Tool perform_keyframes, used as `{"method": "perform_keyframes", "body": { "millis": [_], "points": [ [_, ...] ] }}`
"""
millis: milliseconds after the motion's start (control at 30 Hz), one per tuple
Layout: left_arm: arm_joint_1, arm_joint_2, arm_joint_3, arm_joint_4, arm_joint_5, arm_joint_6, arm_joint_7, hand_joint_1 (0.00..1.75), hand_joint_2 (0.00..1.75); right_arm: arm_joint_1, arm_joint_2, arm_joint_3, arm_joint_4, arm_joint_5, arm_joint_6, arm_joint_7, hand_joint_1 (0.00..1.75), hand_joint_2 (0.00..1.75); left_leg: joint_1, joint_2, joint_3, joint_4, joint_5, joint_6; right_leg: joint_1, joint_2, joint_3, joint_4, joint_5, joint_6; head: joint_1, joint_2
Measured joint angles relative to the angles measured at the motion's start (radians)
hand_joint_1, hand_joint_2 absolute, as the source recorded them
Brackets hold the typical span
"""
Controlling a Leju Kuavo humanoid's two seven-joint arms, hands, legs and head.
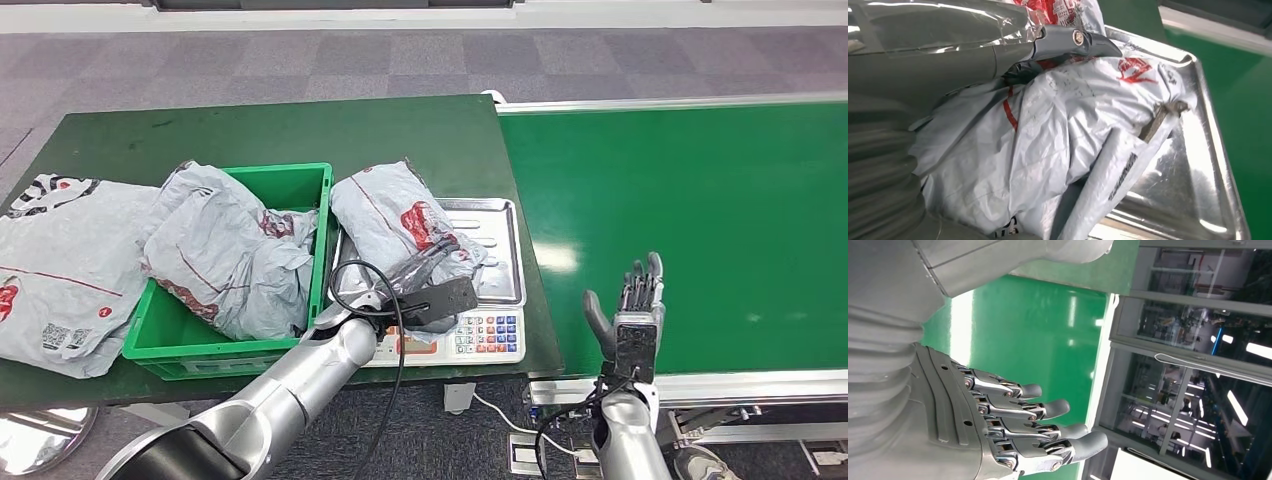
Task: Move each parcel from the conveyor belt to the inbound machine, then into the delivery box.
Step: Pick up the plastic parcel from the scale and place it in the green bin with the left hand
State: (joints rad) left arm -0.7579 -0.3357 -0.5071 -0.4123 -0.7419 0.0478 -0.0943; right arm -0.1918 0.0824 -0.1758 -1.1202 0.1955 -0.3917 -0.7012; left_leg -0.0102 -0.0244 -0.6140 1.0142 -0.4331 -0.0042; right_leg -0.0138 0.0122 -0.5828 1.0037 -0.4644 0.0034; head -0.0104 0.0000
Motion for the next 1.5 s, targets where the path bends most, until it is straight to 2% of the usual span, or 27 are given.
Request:
{"method": "perform_keyframes", "body": {
  "millis": [100,333,700,767,833,900,1000,1133,1233,1367,1500],
  "points": [
    [-0.001,0.000,0.000,0.002,-0.010,-0.011,0.019,1.75,1.75,0.001,0.000,0.000,0.003,0.003,-0.001,0.000,0.00,1.75,0.000,0.000,0.000,0.000,0.000,0.000,0.000,0.000,0.000,0.000,0.000,0.000,0.000,0.000],
    [0.011,0.011,0.000,-0.006,-0.010,0.059,-0.052,1.75,1.75,0.006,0.000,0.000,0.006,0.015,0.005,0.000,0.00,1.75,0.000,0.000,0.000,0.000,0.000,0.000,0.000,0.000,0.001,0.000,0.000,0.000,0.000,0.000],
    [0.014,0.022,0.000,-0.019,-0.009,0.074,-0.064,1.75,1.75,0.012,0.000,0.001,0.006,0.015,0.006,0.000,0.00,1.75,0.000,0.000,0.000,0.000,0.000,0.000,0.000,0.000,0.001,0.000,0.000,0.000,0.000,0.000],
    [0.026,0.024,0.006,-0.033,0.008,0.132,-0.128,1.75,1.75,0.012,0.000,0.002,0.006,0.015,0.011,0.000,0.00,1.75,0.000,0.000,0.000,0.000,0.000,0.000,0.000,0.000,0.000,0.000,0.000,0.000,0.000,0.000],
    [0.053,0.026,0.023,-0.076,0.027,0.254,-0.243,1.75,1.75,0.012,0.000,0.005,0.006,0.015,0.018,0.000,0.00,1.75,0.000,0.000,0.000,0.000,0.000,0.000,0.000,0.000,0.000,0.000,0.000,0.000,0.000,0.000],
    [0.079,0.028,0.041,-0.131,0.022,0.352,-0.312,1.75,1.75,0.010,0.000,0.008,0.006,0.015,0.021,0.000,0.00,1.75,0.000,0.000,-0.001,0.000,0.000,0.000,0.000,0.000,0.000,0.000,0.000,0.000,0.000,0.000],
    [0.115,0.031,0.064,-0.208,0.006,0.461,-0.354,1.75,1.75,0.007,0.000,0.012,0.007,0.014,0.020,0.000,0.00,1.75,0.000,0.000,-0.001,0.000,0.000,0.000,0.000,0.000,-0.001,0.000,0.000,0.000,0.000,0.000],
    [0.170,0.021,0.127,-0.315,-0.044,0.629,-0.524,1.75,1.75,-0.002,0.000,0.024,0.015,0.012,0.007,0.000,0.00,1.75,0.000,0.000,-0.001,0.000,0.000,0.000,0.000,0.001,-0.001,0.000,0.000,0.000,0.000,0.000],
    [0.235,0.001,0.203,-0.461,-0.124,0.644,-0.593,1.75,1.75,-0.011,0.000,0.031,0.022,0.010,-0.002,0.000,0.00,1.75,0.000,0.001,-0.001,0.000,0.000,0.000,0.000,0.002,-0.001,0.000,0.000,0.000,0.000,0.000],
    [0.323,-0.017,0.254,-0.777,-0.174,0.646,-0.605,1.75,1.75,-0.015,0.000,0.049,0.034,-0.005,-0.021,0.000,0.00,1.75,0.000,0.002,-0.002,0.000,-0.001,0.000,0.000,0.004,-0.002,0.000,-0.001,0.000,0.000,0.000],
    [0.365,-0.019,0.277,-1.056,-0.255,0.646,-0.608,1.75,1.75,-0.016,-0.003,0.065,0.043,-0.023,-0.040,0.000,0.00,1.75,0.000,0.002,-0.002,0.000,-0.001,0.000,0.000,0.003,-0.002,0.000,-0.001,0.000,0.000,0.000]
  ]
}}
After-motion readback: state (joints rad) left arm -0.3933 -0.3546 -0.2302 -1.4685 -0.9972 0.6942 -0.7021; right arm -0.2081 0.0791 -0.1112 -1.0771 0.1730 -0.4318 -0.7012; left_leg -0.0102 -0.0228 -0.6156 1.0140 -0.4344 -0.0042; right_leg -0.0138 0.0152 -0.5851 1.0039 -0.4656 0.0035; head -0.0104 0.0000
